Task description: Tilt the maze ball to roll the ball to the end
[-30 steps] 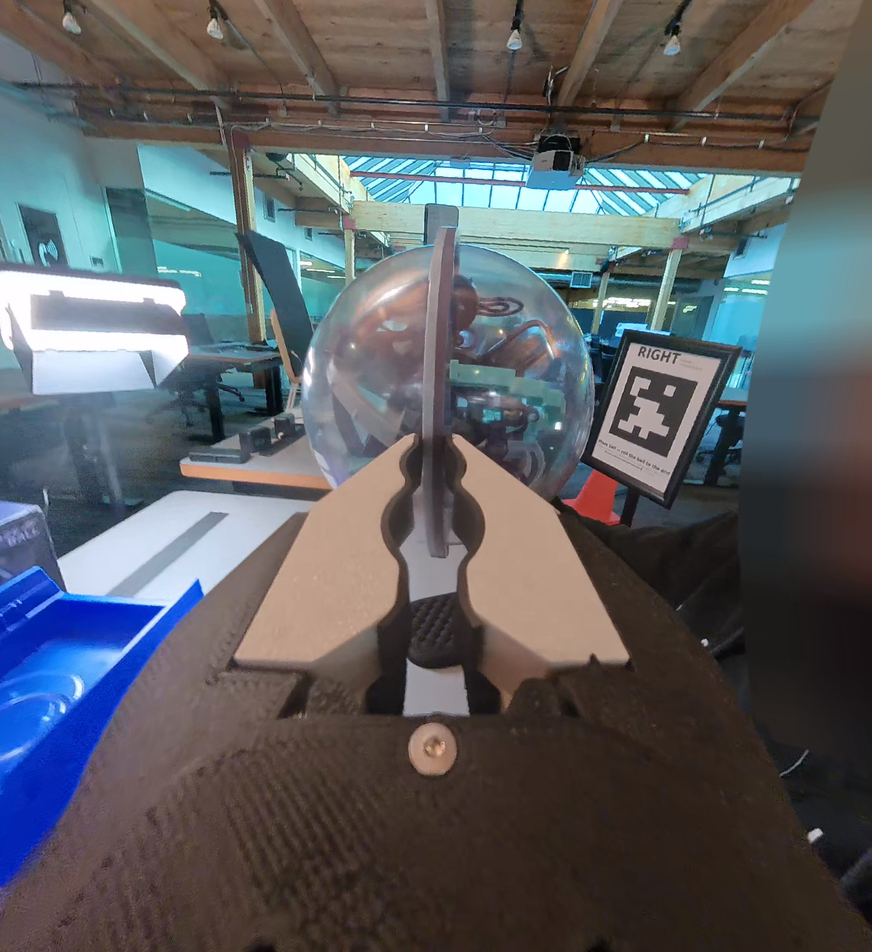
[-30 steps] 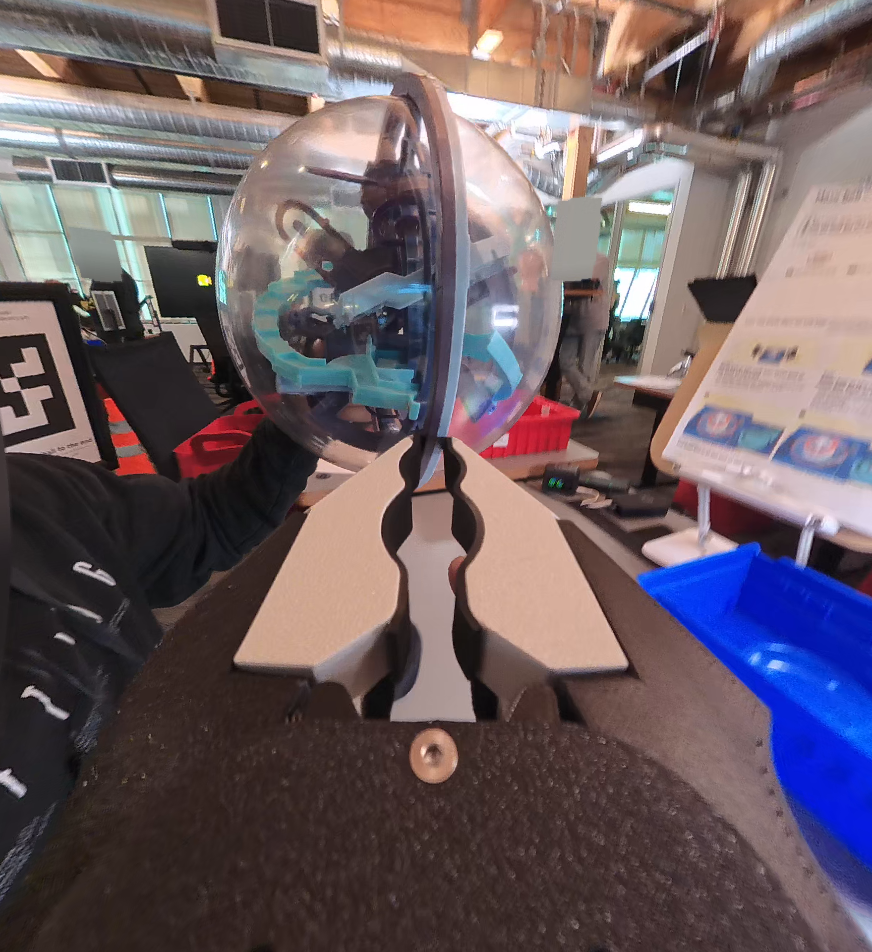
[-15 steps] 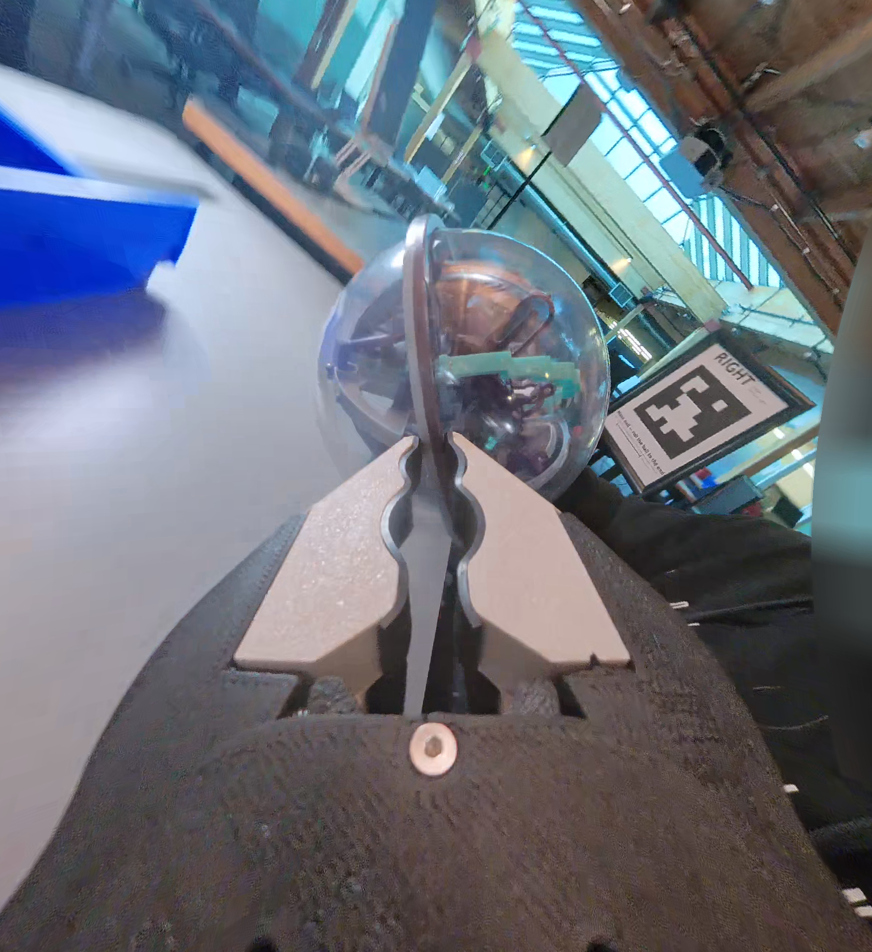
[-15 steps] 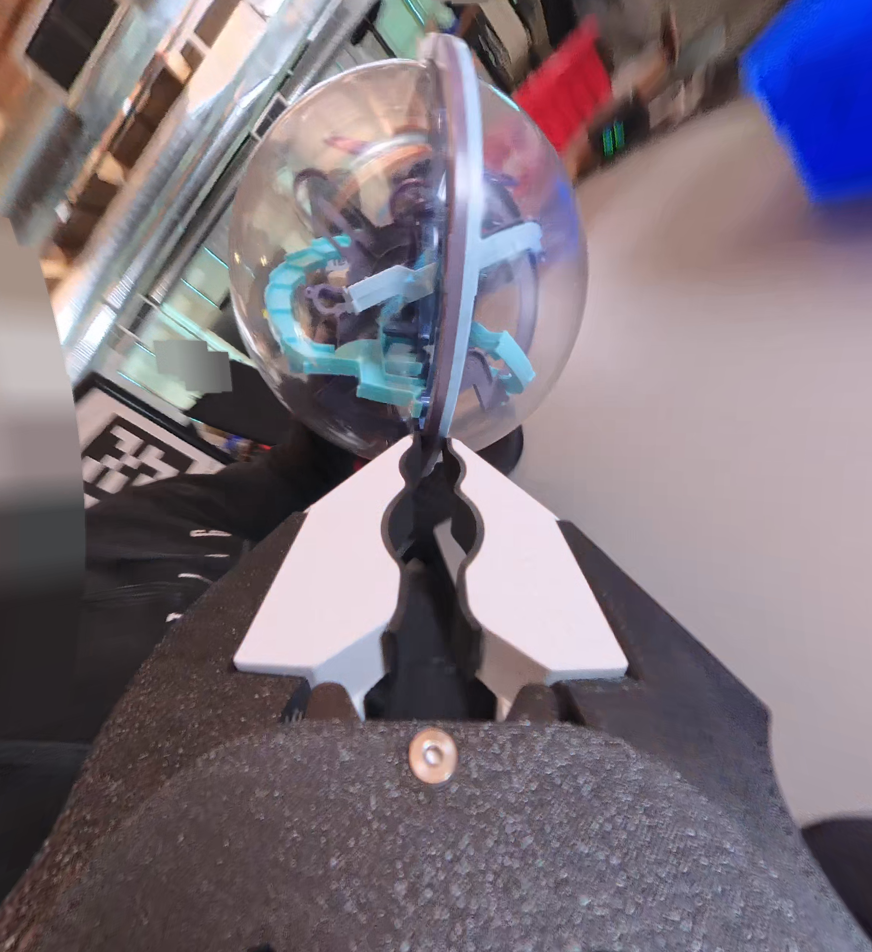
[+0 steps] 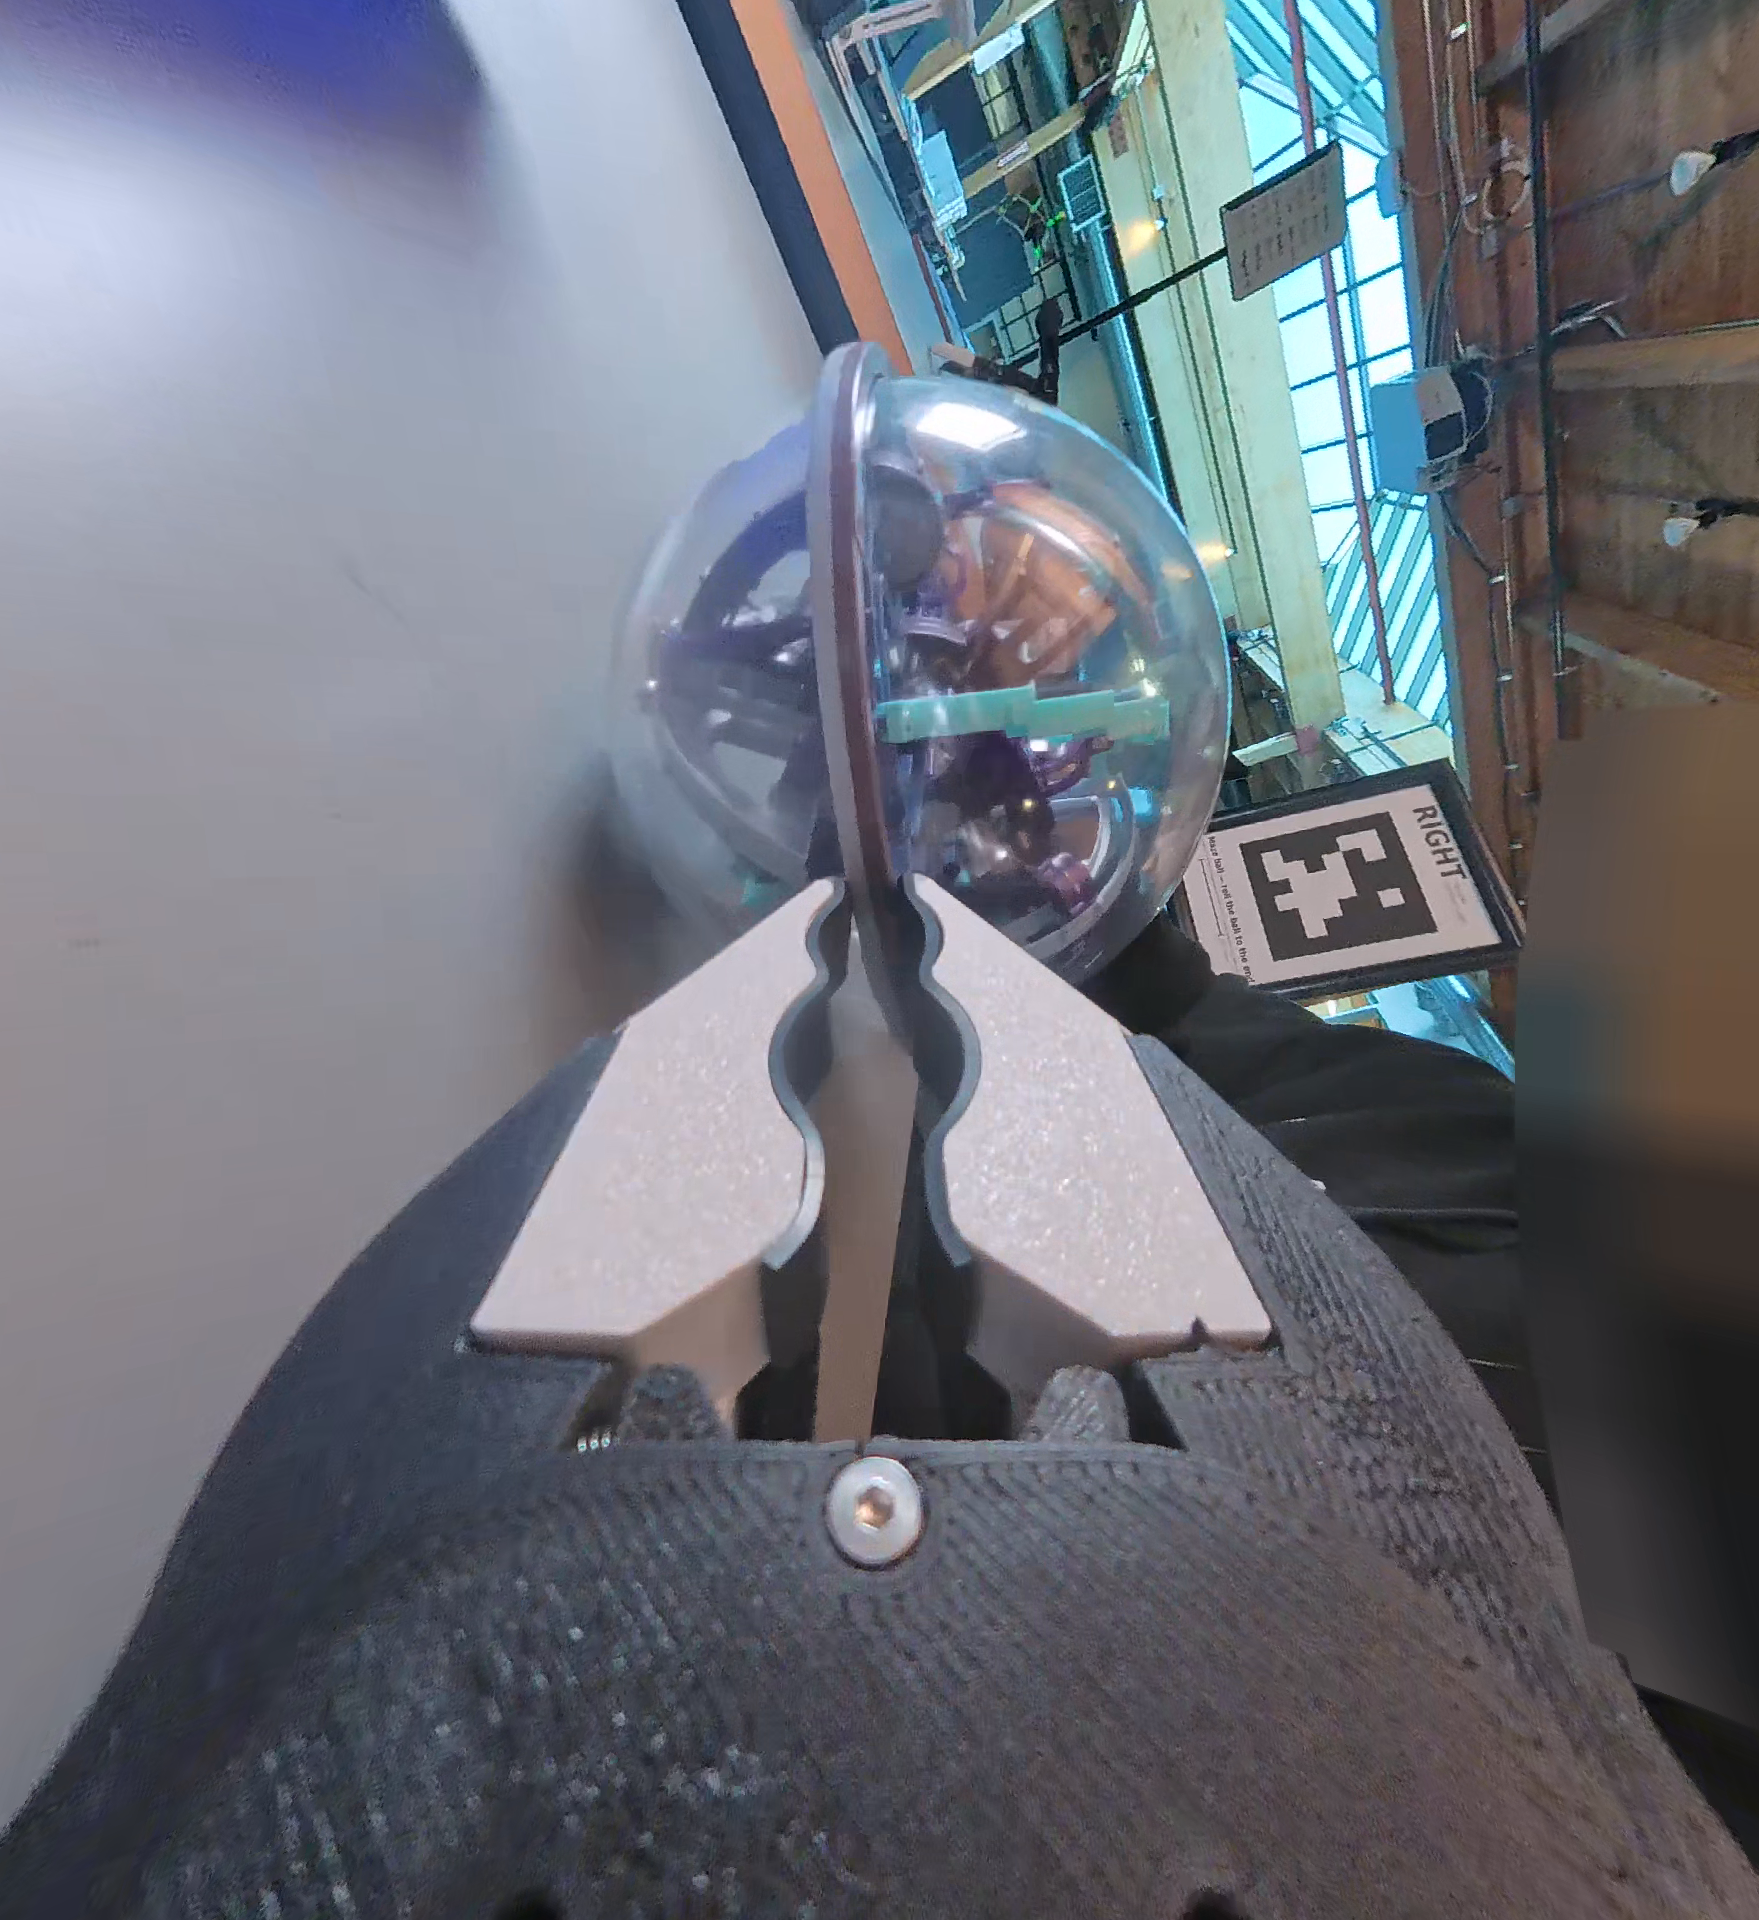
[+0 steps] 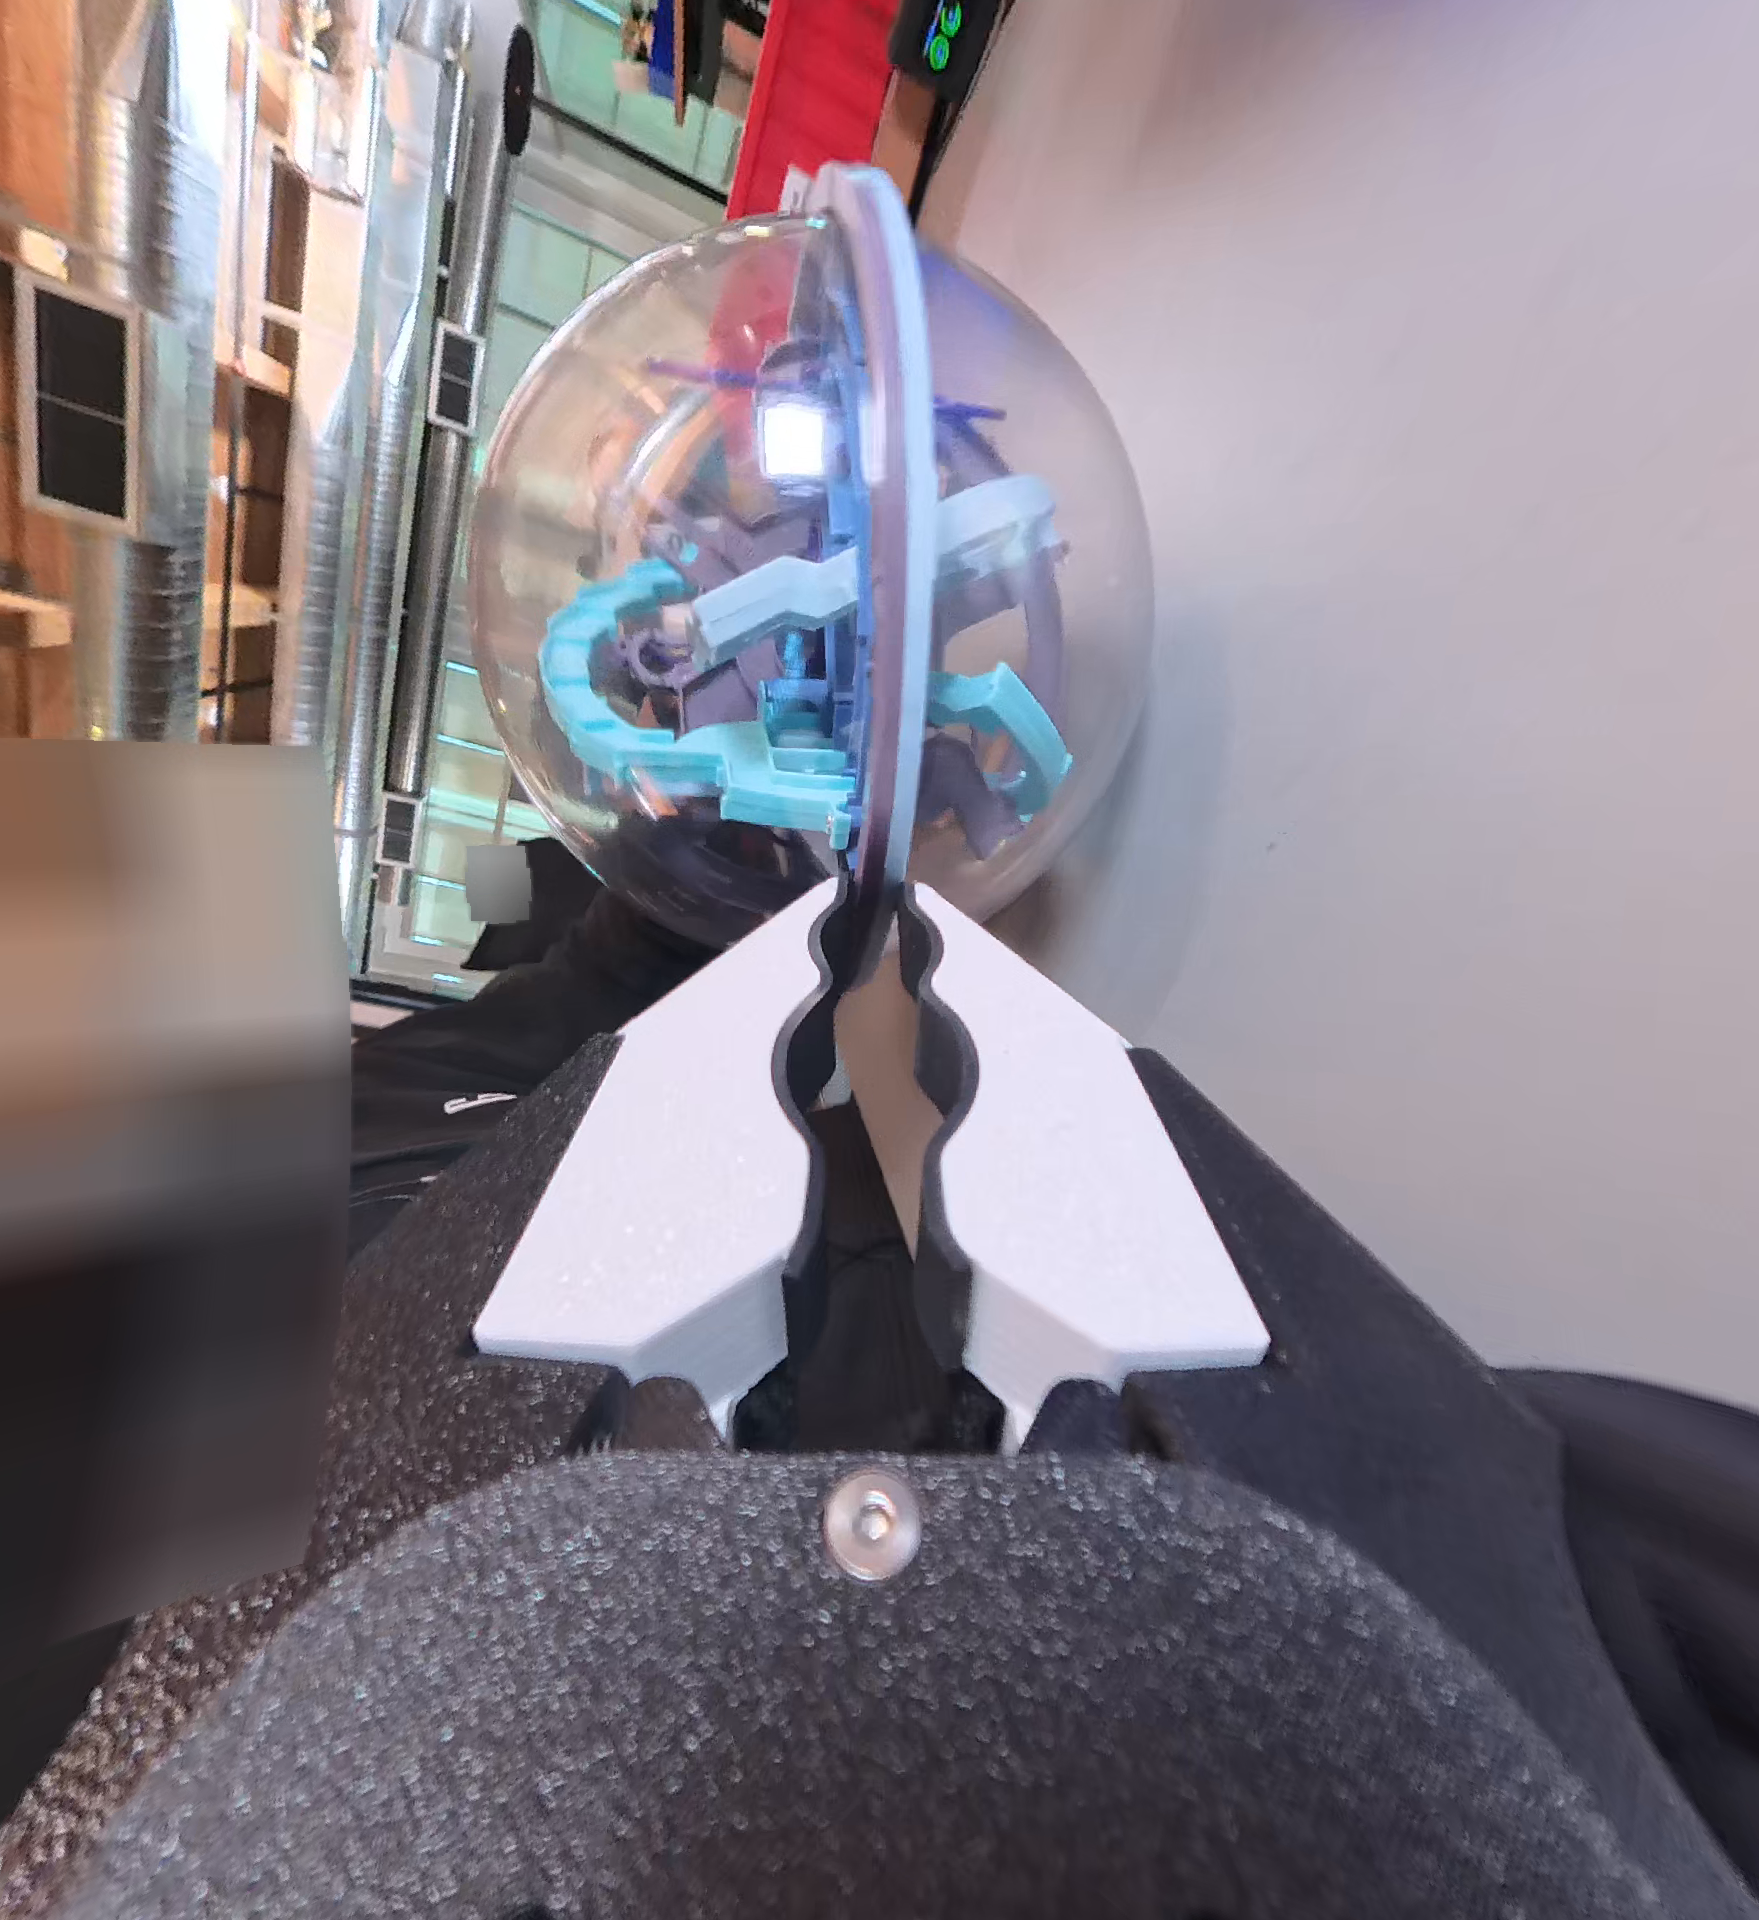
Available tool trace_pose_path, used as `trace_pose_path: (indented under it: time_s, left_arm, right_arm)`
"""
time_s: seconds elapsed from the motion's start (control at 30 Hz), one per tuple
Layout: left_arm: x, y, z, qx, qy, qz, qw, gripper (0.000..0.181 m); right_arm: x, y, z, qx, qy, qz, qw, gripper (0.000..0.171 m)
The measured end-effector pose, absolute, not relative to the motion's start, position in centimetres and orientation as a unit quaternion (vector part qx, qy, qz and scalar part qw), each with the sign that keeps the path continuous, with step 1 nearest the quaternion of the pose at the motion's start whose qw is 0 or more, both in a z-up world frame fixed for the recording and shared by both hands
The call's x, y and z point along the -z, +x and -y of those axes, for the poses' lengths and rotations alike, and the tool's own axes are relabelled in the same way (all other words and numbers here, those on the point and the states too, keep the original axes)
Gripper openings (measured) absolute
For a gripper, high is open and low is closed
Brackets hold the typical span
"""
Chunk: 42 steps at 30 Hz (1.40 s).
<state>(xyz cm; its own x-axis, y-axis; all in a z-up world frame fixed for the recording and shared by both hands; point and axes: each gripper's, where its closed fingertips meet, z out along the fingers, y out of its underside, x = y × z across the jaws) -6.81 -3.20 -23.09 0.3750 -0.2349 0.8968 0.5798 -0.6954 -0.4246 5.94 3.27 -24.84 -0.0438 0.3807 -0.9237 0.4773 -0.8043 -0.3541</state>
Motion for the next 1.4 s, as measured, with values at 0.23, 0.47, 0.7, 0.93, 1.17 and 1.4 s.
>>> trace_pose_path:
  time_s: [0.23, 0.47, 0.7, 0.93, 1.17, 1.4]
  left_arm:
    - [22.1, -8.0, 1.2, 0.419, -0.769, -0.010, 0.482, 0.090]
    - [17.3, -4.3, -3.0, 0.254, -0.742, -0.356, 0.509, 0.138]
    - [20.0, -1.4, -3.2, 0.266, -0.746, -0.466, 0.394, 0.139]
    - [19.8, -1.2, -4.4, 0.278, -0.771, -0.406, 0.405, 0.138]
    - [19.6, -1.4, -5.5, 0.296, -0.785, -0.361, 0.408, 0.135]
    - [19.5, -1.5, -5.6, 0.295, -0.786, -0.353, 0.412, 0.134]
  right_arm:
    - [24.4, 5.4, -5.7, 0.660, 0.687, -0.304, 0.020, 0.006]
    - [24.0, 3.9, -7.5, 0.648, 0.676, -0.352, 0.005, 0.007]
    - [23.6, 3.5, -10.1, 0.573, 0.681, -0.433, -0.141, 0.016]
    - [23.5, 8.4, -4.1, 0.396, 0.681, -0.554, -0.269, 0.002]
    - [24.2, 7.0, -2.4, 0.367, 0.684, -0.516, -0.362, 0.000]
    - [23.6, 5.9, -3.1, 0.373, 0.676, -0.496, -0.398, 0.000]
